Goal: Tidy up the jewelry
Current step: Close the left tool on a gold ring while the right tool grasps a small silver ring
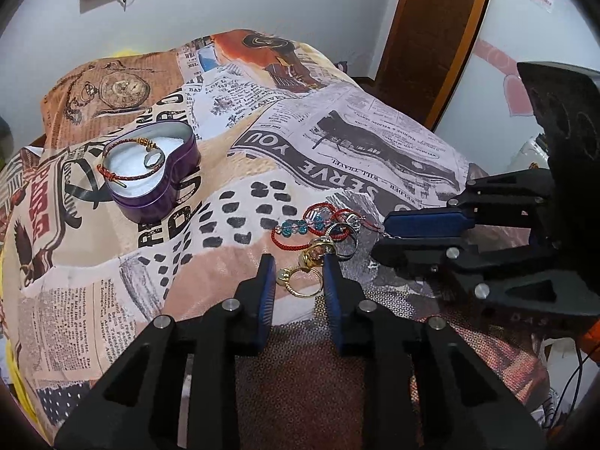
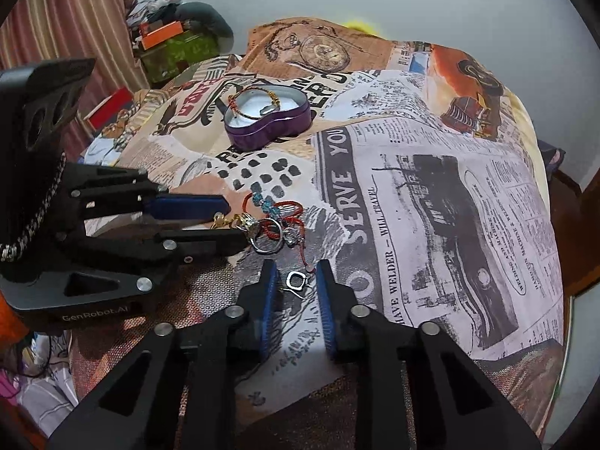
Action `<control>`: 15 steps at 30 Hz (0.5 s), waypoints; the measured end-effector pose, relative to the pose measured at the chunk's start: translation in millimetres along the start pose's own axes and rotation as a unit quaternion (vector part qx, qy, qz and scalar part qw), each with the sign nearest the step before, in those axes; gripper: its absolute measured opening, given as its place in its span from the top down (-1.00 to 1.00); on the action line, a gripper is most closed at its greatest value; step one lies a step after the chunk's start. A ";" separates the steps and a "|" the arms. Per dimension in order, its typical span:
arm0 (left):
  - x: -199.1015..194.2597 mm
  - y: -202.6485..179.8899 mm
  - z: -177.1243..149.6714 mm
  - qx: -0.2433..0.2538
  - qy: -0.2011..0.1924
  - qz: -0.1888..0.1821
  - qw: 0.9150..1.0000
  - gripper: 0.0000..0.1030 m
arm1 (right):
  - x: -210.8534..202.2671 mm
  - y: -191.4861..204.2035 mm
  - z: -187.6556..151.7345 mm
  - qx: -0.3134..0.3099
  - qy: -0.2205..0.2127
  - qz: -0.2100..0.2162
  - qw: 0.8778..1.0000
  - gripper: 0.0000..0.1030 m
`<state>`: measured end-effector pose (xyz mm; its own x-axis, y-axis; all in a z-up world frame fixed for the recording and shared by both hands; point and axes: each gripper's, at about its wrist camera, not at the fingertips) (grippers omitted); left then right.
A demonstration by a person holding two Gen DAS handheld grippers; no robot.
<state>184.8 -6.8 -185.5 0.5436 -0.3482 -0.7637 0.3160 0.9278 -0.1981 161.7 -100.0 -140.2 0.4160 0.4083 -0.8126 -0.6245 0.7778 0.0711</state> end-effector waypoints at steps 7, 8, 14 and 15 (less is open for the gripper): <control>-3.6 -1.3 0.1 -0.006 -0.003 0.000 1.000 0.52 | -3.4 -0.2 0.5 0.008 -0.006 0.001 1.000 0.72; -4.5 -1.4 0.0 -0.007 -0.003 -0.001 1.000 0.52 | -4.8 0.4 0.4 0.007 -0.007 0.000 1.000 0.74; -12.9 -1.6 -3.0 -0.014 -0.004 0.002 1.000 0.52 | -15.9 -1.9 0.7 0.011 -0.014 -0.005 1.000 0.86; -14.8 -1.3 -4.1 -0.015 -0.005 0.003 1.000 0.52 | -17.7 -3.0 -0.2 0.012 -0.015 -0.006 1.000 0.86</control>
<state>173.2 -2.3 -176.4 0.5530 -0.3439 -0.7589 0.2890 0.9335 -0.2124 156.1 -109.6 -126.1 0.4437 0.4128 -0.7954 -0.6028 0.7942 0.0759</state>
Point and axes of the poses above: each gripper's, at about its wrist camera, not at the fingertips, and x roughly the way its jaws point, y to its left, z to its top, and after that the axes turned 4 degrees about -z, right-handed
